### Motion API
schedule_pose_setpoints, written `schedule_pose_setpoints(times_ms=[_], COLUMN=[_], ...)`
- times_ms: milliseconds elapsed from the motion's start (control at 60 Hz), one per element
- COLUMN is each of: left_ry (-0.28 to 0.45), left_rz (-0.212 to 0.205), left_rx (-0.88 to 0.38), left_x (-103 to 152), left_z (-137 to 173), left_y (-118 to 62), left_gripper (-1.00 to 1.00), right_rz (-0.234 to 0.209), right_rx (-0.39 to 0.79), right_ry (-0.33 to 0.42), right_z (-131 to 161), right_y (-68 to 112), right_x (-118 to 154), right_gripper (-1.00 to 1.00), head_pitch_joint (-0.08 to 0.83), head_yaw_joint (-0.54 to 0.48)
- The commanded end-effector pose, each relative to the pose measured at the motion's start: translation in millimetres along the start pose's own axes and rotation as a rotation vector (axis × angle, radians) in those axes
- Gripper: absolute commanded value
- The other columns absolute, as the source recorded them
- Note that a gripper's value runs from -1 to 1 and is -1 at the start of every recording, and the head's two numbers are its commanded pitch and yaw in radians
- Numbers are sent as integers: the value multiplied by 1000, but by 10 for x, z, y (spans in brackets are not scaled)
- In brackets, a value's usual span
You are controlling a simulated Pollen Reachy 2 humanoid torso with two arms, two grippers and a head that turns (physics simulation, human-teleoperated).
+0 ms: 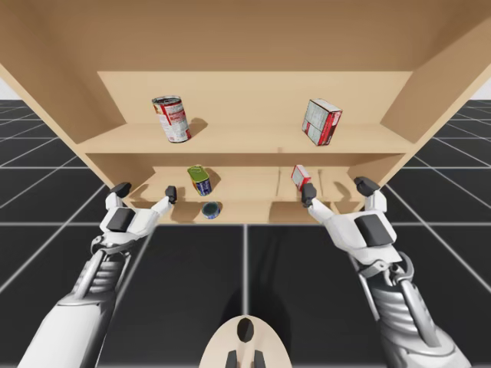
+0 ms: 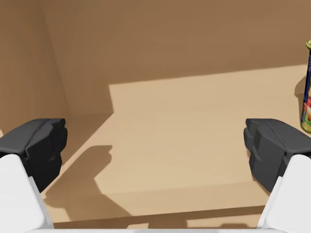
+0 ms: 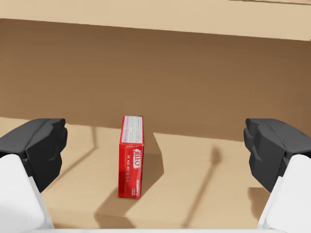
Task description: Retrieve the pudding box from the shelves.
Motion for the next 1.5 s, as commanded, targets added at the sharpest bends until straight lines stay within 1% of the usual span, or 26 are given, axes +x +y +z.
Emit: schedule_pose_setpoints(times_ms=[17, 50, 67, 83, 133, 150, 183, 217, 250, 267, 350, 400, 533, 733, 783, 900, 1000, 1067, 1167, 1300, 1383, 1417, 1433, 1450, 1483, 1500], left_ry=[-1, 1, 1, 3, 4, 5, 6, 5, 5, 4, 3, 4, 5, 5, 5, 5, 5, 6, 7, 8, 8, 8, 7, 7, 7, 8], left_rz=[4, 5, 6, 6, 6, 7, 7, 7, 7, 7, 1, 1, 6, 7, 8, 11, 13, 15, 16, 21, 24, 24, 24, 25, 25, 26], left_rx=[4, 5, 5, 5, 5, 5, 5, 4, 4, 4, 6, 7, 8, 8, 8, 7, 7, 6, 4, 4, 5, 5, 5, 5, 5, 6], left_x=[6, 6, 4, 7, 5, 6, 6, 7, 8, 8, 6, 7, 14, 19, 20, 23, 24, 24, 22, 24, 26, 26, 27, 28, 28, 28], left_z=[2, 2, 1, 5, 6, 7, 8, 9, 11, 9, 9, 11, 13, 9, 9, 10, 11, 11, 11, 13, 12, 13, 13, 13, 13, 13], left_y=[8, 9, 10, 5, 4, 2, 0, 3, 3, 6, 9, 10, 16, 18, 18, 19, 18, 17, 16, 21, 24, 24, 24, 24, 24, 26], left_gripper=[-1000, -1000, -1000, -1000, -1000, -1000, -1000, -1000, -1000, -1000, -1000, -1000, -1000, -1000, -1000, -1000, -1000, -1000, -1000, -1000, -1000, -1000, -1000, -1000, -1000, -1000], right_rz=[-51, -67, -69, -71, -73, -60, -44, -17, -11, 3, 24, 19, 32, 10, 17, -8, -18, -36, -36, -58, -37, -25, -33, -36, -47, -43], right_rx=[46, 73, 78, 86, 90, 92, 86, 74, 74, 67, 55, 63, 69, 100, 92, 86, 59, 33, 21, 13, 10, -17, -21, -12, -1, -7], right_ry=[-5, 0, 2, 10, 11, 4, -3, -21, -24, -30, -31, -27, -6, 49, 61, 107, 133, 162, 190, 236, 231, 211, 208, 209, 211, 211], right_z=[81, 120, 128, 153, 176, 200, 213, 229, 231, 222, 158, 86, -155, -593, -682, -895, -1025, -1155, -1287, -1446, -1476, -1460, -1467, -1455, -1447, -1444], right_y=[61, 79, 82, 90, 99, 109, 111, 116, 116, 113, 107, 106, 129, 206, 216, 227, 212, 185, 173, 146, 137, 138, 144, 142, 137, 135], right_x=[205, 331, 363, 469, 586, 709, 789, 942, 1009, 1093, 1216, 1262, 1299, 1323, 1305, 1228, 1167, 1111, 1051, 965, 932, 924, 917, 917, 920, 922], right_gripper=[-1000, -1000, -1000, -1000, -1000, -1000, -1000, -1000, -1000, -1000, -1000, -1000, -1000, -1000, -1000, -1000, -1000, -1000, -1000, -1000, -1000, -567, -567, 1000, 1000, 1000], head_pitch_joint=[129, 131, 131, 134, 135, 136, 136, 138, 139, 139, 138, 135, 134, 141, 141, 145, 150, 153, 154, 157, 161, 162, 163, 163, 164, 165], head_yaw_joint=[-291, -287, -287, -287, -289, -291, -293, -294, -293, -291, -289, -288, -288, -286, -285, -283, -281, -280, -279, -277, -274, -274, -274, -273, -273, -273])
